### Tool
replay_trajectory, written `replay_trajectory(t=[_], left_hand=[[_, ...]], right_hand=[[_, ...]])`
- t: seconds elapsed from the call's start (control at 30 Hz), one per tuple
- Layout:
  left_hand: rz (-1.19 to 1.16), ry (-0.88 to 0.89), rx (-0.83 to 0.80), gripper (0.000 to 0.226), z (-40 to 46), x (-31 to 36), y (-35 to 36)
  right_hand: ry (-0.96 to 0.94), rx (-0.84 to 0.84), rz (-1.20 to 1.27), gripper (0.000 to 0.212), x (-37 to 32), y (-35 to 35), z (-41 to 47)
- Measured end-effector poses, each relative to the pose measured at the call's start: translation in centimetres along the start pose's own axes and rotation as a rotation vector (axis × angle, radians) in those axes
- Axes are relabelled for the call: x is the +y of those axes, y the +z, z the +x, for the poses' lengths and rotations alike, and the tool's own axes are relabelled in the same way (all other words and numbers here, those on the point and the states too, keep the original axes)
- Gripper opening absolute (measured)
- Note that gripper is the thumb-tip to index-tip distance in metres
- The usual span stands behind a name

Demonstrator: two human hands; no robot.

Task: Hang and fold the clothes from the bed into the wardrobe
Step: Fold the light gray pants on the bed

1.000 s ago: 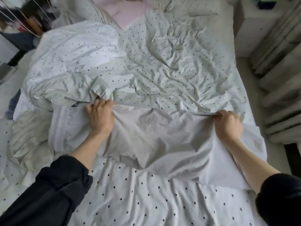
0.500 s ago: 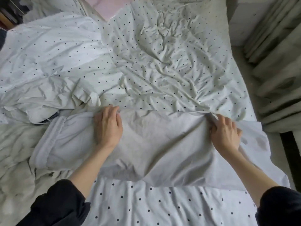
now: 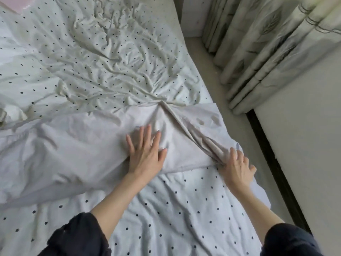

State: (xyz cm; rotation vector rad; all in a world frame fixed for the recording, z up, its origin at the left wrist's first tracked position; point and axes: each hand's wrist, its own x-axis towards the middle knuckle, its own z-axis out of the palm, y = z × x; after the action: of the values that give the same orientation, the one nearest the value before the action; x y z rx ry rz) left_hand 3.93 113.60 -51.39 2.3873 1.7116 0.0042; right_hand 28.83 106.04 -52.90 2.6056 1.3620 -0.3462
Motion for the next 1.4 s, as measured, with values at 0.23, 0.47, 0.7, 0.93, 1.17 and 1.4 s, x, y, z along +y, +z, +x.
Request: replay_trajectory(t=[0.23, 0.47, 0.7, 0.93, 1.17, 1.4], left_hand=[[0.098, 0.045, -0.111, 0.062, 3.7, 6.8, 1.1], [-0.028, 0.075, -0.118, 0.066, 8.4, 11.7, 1.3], [0.085, 0.05, -0.232, 0.063, 11.8, 11.5, 2.9], [0.143, 0.155, -0.122, 0.061, 8.2, 11.1, 5.6], [0.182, 0.284, -0.169, 0.077, 3.3, 12.4, 7.9], [0.278, 0.288, -0.168, 0.08, 4.2, 13.6, 7.5]], right_hand=[[0.007, 0.048, 0.043, 0.027, 5.9, 0.4, 4.8], [-0.073, 0.25, 0.157, 0.025, 7.9, -3.5, 16.1], [-0.181, 0.128, 0.459, 0.048, 4.4, -3.5, 21.0], [-0.154, 0.095, 0.606, 0.033, 4.7, 4.0, 14.1], [-0.41, 0.078, 0.527, 0.058, 7.0, 8.0, 7.5], [-0.39, -0.098, 0.31, 0.075, 7.2, 8.1, 9.6]])
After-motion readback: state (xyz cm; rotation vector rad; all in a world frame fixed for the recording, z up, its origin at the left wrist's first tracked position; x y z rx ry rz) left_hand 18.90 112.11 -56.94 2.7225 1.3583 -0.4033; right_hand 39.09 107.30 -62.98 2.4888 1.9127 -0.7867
